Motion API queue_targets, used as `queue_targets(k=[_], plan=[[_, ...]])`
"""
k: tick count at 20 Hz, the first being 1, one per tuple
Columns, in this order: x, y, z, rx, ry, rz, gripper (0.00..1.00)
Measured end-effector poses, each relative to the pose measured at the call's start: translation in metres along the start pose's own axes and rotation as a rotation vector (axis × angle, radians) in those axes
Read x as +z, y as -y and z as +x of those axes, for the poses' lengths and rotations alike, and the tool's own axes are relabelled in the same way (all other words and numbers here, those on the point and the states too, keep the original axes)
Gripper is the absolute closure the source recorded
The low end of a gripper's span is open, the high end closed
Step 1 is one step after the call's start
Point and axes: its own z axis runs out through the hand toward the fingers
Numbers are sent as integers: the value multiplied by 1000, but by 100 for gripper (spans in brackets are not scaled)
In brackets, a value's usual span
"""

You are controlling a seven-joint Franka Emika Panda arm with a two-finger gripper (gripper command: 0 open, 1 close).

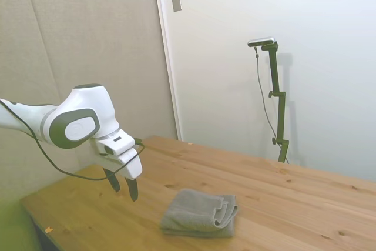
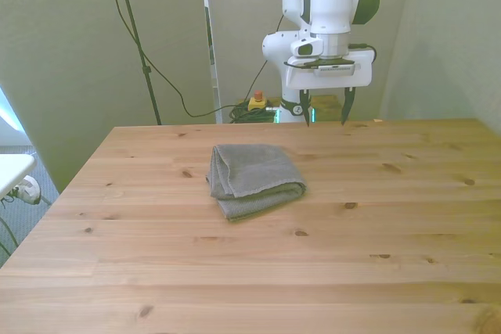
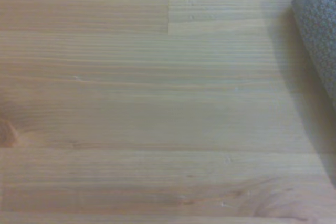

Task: Unfold the towel

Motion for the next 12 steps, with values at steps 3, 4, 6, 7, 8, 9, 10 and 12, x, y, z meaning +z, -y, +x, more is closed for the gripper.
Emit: queue_targets(k=[3,4,6,7,8,9,10,12], plan=[[0,-2,4,14,6,7,0],[-2,-6,10,31,5,12,0],[-9,-22,38,93,-2,26,0],[-13,-34,57,126,-7,36,0],[-17,-47,77,157,-12,45,0],[-20,-63,98,185,-16,52,0],[-21,-79,119,214,-19,54,0],[-19,-119,162,273,-24,52,0]])
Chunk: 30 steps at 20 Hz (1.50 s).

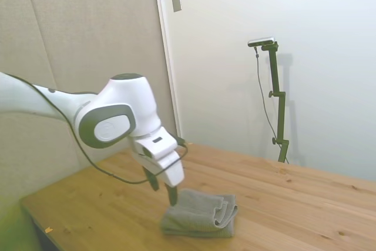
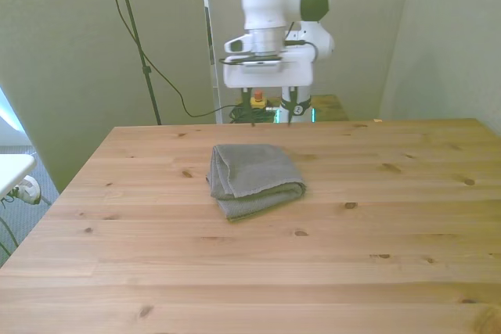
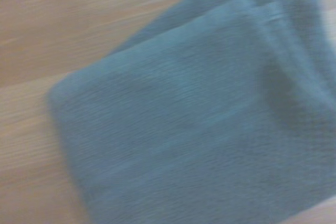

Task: Unfold the towel

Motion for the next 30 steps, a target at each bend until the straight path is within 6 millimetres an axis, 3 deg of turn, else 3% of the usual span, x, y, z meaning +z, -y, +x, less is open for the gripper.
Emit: queue_targets(k=[3,5,7,9,13,20,28,29,30], plan=[[9,-42,73,70,5,5,0],[19,-62,108,100,21,30,0],[32,-73,132,106,38,59,0],[46,-73,143,98,58,86,0],[59,-62,144,62,84,145,0],[33,-62,133,18,68,225,0],[76,-44,95,-71,188,300,0],[81,-42,93,-80,199,302,100],[85,-40,92,-87,210,302,100]])
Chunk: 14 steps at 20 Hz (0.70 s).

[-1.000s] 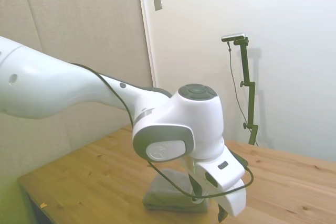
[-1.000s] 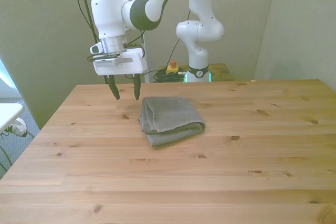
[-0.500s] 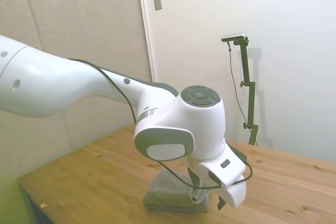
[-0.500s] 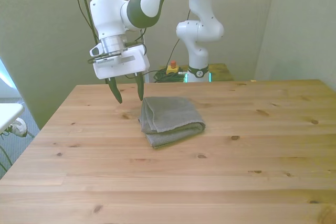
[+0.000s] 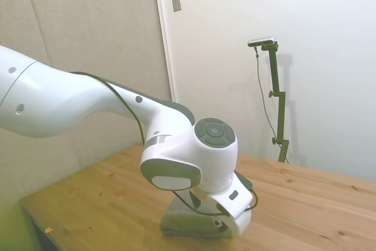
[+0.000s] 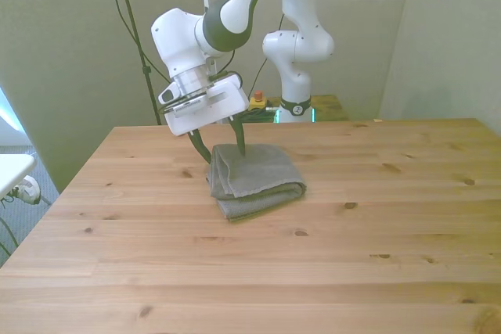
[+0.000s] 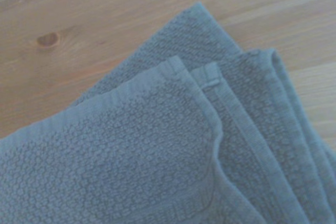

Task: Unfold the towel

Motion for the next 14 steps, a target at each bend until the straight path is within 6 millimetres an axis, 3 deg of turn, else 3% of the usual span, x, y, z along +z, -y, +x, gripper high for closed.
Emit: queue_targets(k=[3,14], plan=[[7,-2,0,-12,14,0,100],[2,-8,-6,-32,27,10,100]])
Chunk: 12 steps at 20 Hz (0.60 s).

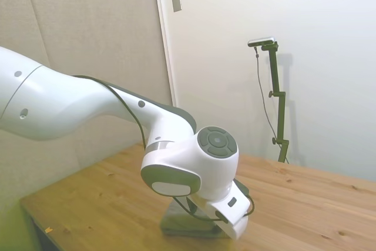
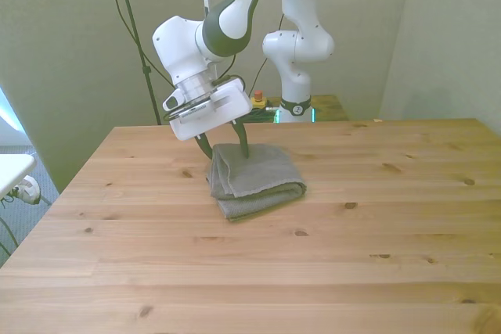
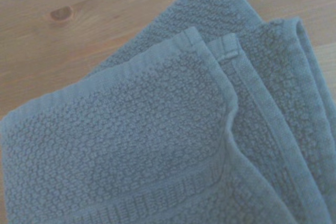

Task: Unfold the towel

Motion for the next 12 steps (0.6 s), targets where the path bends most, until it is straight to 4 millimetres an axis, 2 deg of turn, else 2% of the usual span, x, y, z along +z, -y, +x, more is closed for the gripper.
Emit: queue_targets(k=[12], plan=[[-9,-1,-7,-7,-2,14,100]])
